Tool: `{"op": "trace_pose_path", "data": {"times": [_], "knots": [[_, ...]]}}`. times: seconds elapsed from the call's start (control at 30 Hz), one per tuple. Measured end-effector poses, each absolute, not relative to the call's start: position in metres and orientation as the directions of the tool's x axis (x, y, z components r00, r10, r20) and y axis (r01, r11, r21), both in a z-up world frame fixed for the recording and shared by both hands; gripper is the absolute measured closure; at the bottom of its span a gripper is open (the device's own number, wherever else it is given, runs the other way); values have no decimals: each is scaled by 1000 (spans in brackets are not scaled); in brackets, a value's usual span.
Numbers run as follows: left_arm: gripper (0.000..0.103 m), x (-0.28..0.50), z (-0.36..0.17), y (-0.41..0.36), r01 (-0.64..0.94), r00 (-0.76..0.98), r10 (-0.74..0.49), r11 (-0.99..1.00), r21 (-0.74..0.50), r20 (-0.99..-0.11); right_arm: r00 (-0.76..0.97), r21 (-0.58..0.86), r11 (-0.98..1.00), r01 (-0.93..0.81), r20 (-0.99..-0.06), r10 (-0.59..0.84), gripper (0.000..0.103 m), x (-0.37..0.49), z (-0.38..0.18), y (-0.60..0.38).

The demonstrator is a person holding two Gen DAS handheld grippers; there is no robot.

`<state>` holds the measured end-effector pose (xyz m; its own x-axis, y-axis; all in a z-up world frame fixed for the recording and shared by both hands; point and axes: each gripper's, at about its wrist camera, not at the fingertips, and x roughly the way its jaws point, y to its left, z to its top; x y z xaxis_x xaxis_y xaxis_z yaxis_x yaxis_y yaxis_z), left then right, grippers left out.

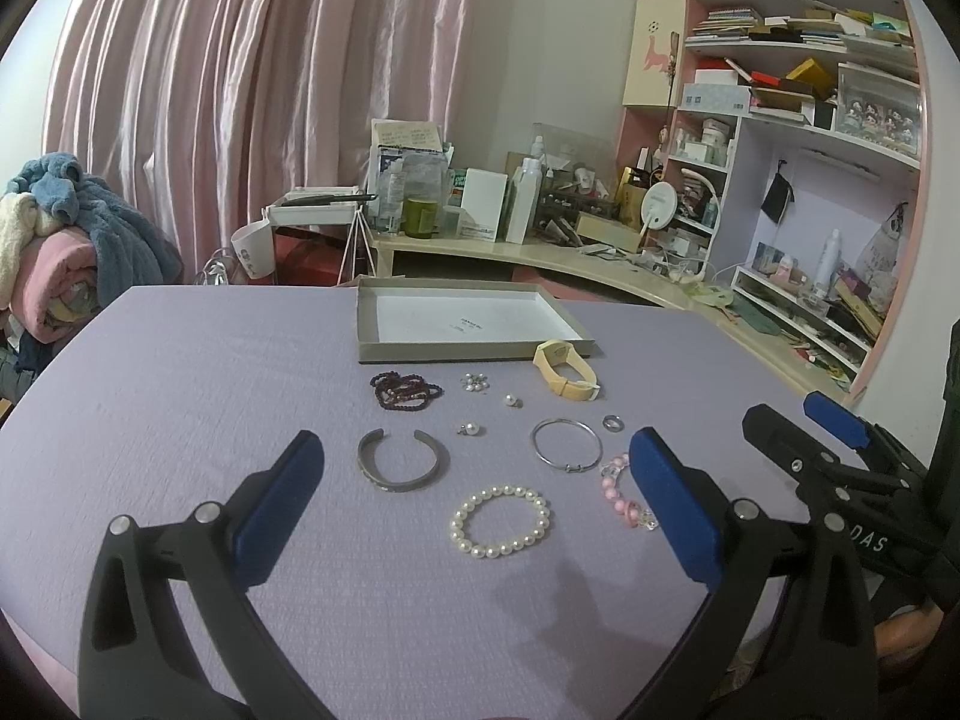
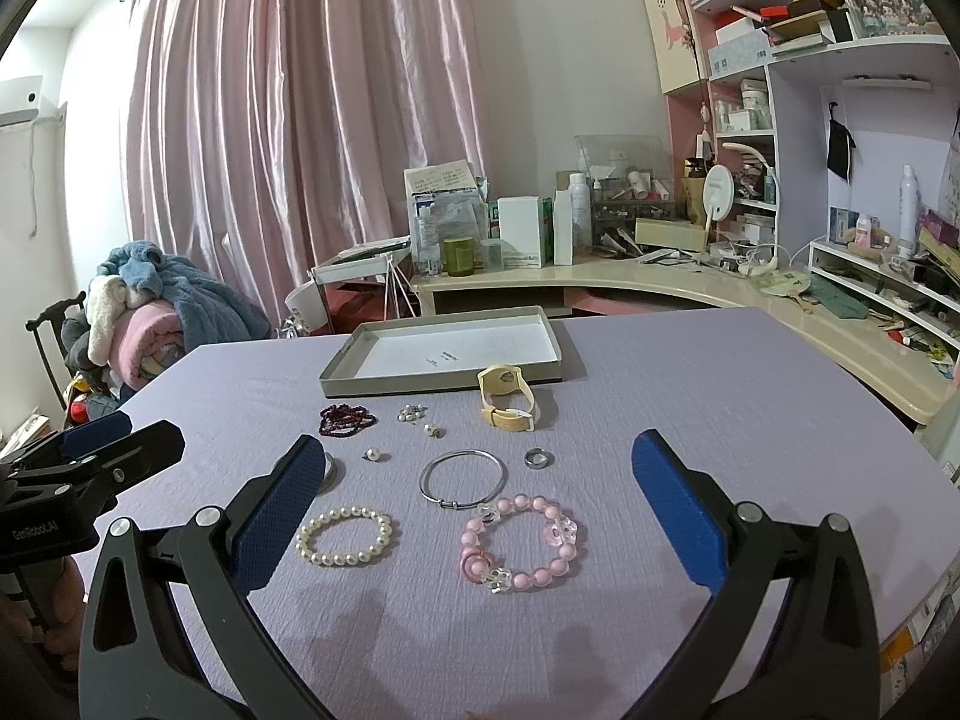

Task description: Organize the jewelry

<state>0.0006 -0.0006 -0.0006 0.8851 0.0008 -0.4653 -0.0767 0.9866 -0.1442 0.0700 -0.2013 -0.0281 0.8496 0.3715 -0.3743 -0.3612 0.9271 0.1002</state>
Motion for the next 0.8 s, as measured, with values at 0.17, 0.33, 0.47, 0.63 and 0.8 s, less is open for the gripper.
{"op": "trace_pose_path", "data": {"times": [0.17,0.33,0.47,0.63,0.8], "knots": [[2,0,-1,-1,-77,885,1,987,-144,-465,849,101,927,-362,-375,372,1,70,-28,-201],[2,-2,-2,0,-77,886,1,986,-145,-464,849,101,927,-362,-375,372,1,70,-28,-201],[2,1,-1,-1,-76,885,0,987,-143,-467,849,101,927,-361,-375,372,1,70,-28,-202],[2,0,-1,-2,-71,886,-4,987,-145,-463,849,101,927,-362,-375,372,1,69,-28,-202],[2,6,-10,4,-76,885,1,987,-143,-466,849,101,927,-362,-374,372,1,69,-27,-202]]}}
